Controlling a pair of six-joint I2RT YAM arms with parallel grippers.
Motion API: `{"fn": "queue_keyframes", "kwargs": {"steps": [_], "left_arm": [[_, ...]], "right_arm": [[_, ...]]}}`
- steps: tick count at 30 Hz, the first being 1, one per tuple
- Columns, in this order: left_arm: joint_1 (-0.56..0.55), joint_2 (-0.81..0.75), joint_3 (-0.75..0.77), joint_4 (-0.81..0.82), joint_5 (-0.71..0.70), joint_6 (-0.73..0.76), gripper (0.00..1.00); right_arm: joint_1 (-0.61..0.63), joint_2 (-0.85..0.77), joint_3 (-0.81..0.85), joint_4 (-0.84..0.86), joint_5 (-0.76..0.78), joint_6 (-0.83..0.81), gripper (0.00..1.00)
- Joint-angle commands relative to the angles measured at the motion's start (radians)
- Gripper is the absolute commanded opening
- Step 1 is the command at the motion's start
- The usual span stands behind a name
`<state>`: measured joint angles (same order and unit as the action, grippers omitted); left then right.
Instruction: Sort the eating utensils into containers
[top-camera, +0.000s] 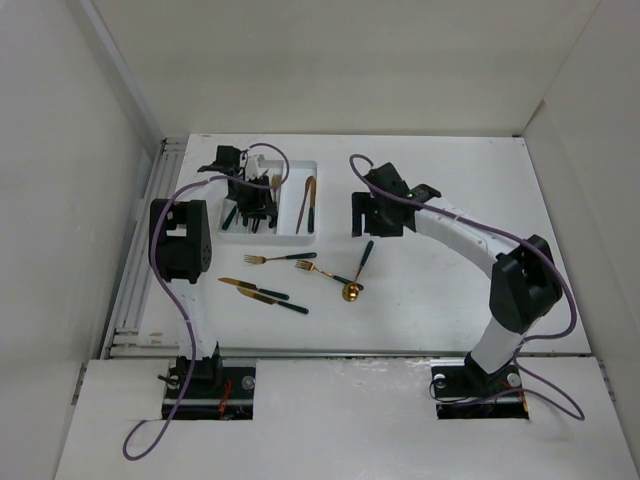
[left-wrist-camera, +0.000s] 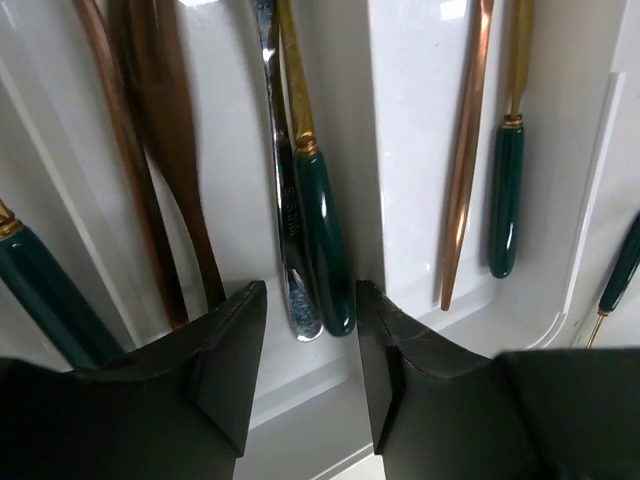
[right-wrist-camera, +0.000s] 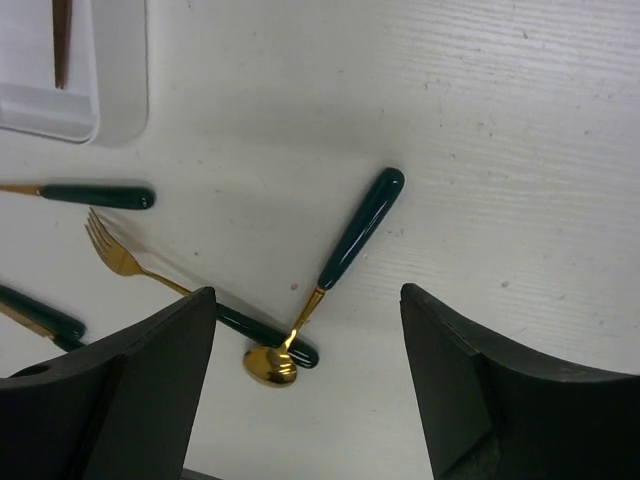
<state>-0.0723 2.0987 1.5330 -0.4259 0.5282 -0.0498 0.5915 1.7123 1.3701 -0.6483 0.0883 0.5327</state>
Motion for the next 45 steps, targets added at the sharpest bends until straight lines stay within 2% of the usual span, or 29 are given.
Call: {"fn": "queue_keyframes", "kwargs": {"steps": [1,3,6,7,8,9,11,12,14,19,26,34,39,42,43,45], "left_arm": [[-0.006,-0.017,0.024,-0.034,-0.022,0.022,0.39],[-0.006,-0.017,0.054,-0.051,-0.034,0.022,0.45],[-0.006,-0.026,0.095,-0.099,-0.043,0.031,0.49],[-0.006,-0.026,0.113,-0.099,-0.043,0.031,0.49],[-0.006,-0.038,0.113,-0.112,-0.043,0.042,0.49],[-0.006,-0.051,0.128,-0.123,-0.054,0.042,0.50],[-0.006,-0.066,0.137,-0.132,-0.065,0.054,0.51],[-0.006,-0.077,0.138,-0.132,-0.065,0.063,0.51],[-0.006,-0.115,0.125,-0.132,-0.076,0.079,0.53],[-0.006,-0.181,0.087,-0.132,-0.102,0.125,0.56],[0.016,-0.192,0.076,-0.142,-0.080,0.143,0.56],[0.016,-0.183,0.096,-0.160,-0.082,0.143,0.56],[0.016,-0.174,0.096,-0.169,-0.082,0.143,0.56],[0.016,-0.174,0.096,-0.169,-0.071,0.143,0.56],[0.016,-0.174,0.096,-0.169,-0.071,0.143,0.56],[0.016,-0.174,0.096,-0.169,-0.071,0.143,0.56]], "right_arm": [[0.016,-0.048,0.020,0.018,-0.004,-0.195,0.79],[0.016,-0.080,0.020,0.047,0.008,-0.339,0.81],[0.016,-0.140,-0.029,0.156,-0.059,-0.590,0.82],[0.016,-0.154,-0.076,0.189,-0.086,-0.668,0.85],[0.016,-0.166,-0.098,0.219,-0.108,-0.753,0.93],[0.028,-0.186,-0.121,0.272,-0.122,-0.931,0.93],[0.028,-0.195,-0.181,0.317,-0.142,-1.110,0.94],[0.028,-0.195,-0.192,0.317,-0.153,-1.287,0.94],[0.028,-0.175,-0.192,0.274,-0.188,-1.451,0.95],[0.039,-0.051,-0.089,0.069,-0.260,-1.660,0.94],[0.087,0.002,-0.144,0.113,-0.298,-1.740,0.93],[0.108,0.118,-0.160,0.115,-0.308,-1.740,0.91],[0.117,0.127,-0.180,0.134,-0.298,-1.749,0.91],[0.117,0.147,-0.168,0.125,-0.329,-1.749,0.84],[0.117,0.170,-0.167,0.110,-0.338,-1.749,0.72],[0.117,0.187,-0.152,0.098,-0.352,-1.749,0.60]]}}
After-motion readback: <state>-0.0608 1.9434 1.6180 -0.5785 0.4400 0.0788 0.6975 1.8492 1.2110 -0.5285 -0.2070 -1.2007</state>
